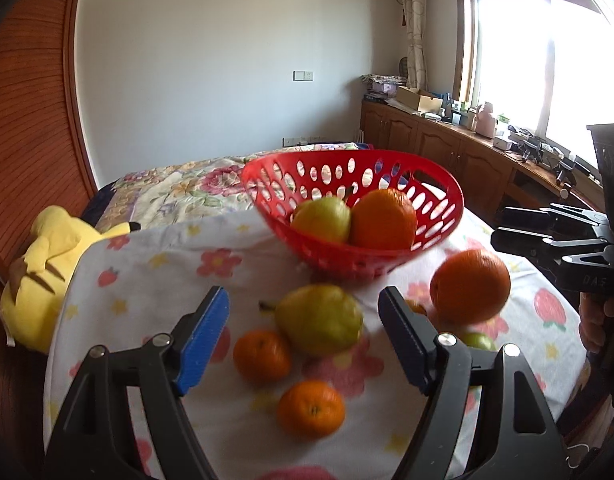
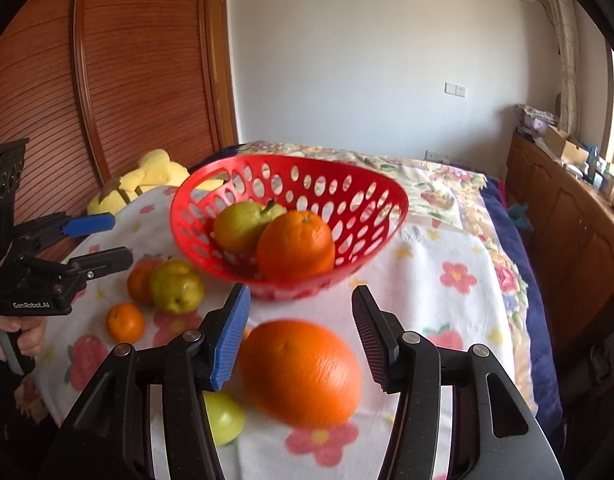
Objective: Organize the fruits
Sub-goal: 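Move both open tools back over the remaining fruit on the table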
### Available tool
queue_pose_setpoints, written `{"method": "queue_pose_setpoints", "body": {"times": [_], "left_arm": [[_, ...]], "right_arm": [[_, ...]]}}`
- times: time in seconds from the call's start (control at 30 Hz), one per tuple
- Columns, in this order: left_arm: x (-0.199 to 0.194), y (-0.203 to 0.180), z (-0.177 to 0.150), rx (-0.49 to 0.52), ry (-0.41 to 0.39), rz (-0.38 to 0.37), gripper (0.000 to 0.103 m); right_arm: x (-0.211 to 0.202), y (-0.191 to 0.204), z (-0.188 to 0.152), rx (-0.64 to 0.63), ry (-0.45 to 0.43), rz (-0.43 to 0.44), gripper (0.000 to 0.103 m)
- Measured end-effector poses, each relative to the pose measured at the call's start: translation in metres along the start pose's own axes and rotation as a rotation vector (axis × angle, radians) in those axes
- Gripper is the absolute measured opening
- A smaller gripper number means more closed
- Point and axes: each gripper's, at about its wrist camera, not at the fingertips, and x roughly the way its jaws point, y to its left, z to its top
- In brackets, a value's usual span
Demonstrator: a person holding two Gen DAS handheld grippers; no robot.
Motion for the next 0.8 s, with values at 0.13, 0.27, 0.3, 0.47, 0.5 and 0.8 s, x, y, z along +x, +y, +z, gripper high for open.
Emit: {"method": "queue_pose_setpoints", "body": {"times": [0.13, 0.27, 0.3, 0.47, 0.5, 0.8], "left_arm": [[-0.009, 0.001, -0.017, -0.013, -0.003, 0.003, 0.078], [-0.012, 0.001, -0.035, -0.011, 0.004, 0.011, 0.077], [-0.011, 0.001, -0.038, -0.013, 0.01, 0.01, 0.077], [-0.007, 0.004, -0.055, -0.031, 0.028, 0.007, 0.077], [-0.007, 0.005, -0.057, -0.032, 0.031, 0.008, 0.077], [0.003, 0.014, -0.07, -0.05, 0.037, 0.013, 0.077]], "right_arm": [[-0.008, 0.007, -0.014, 0.016, -0.004, -0.017, 0.068], [-0.009, 0.009, -0.029, 0.035, -0.002, -0.04, 0.074], [-0.009, 0.008, -0.032, 0.041, -0.001, -0.044, 0.076], [-0.004, 0.003, -0.042, 0.078, 0.005, -0.047, 0.083], [-0.002, 0.002, -0.044, 0.081, 0.007, -0.05, 0.084], [0.016, -0.002, -0.047, 0.081, 0.035, -0.047, 0.087]]}}
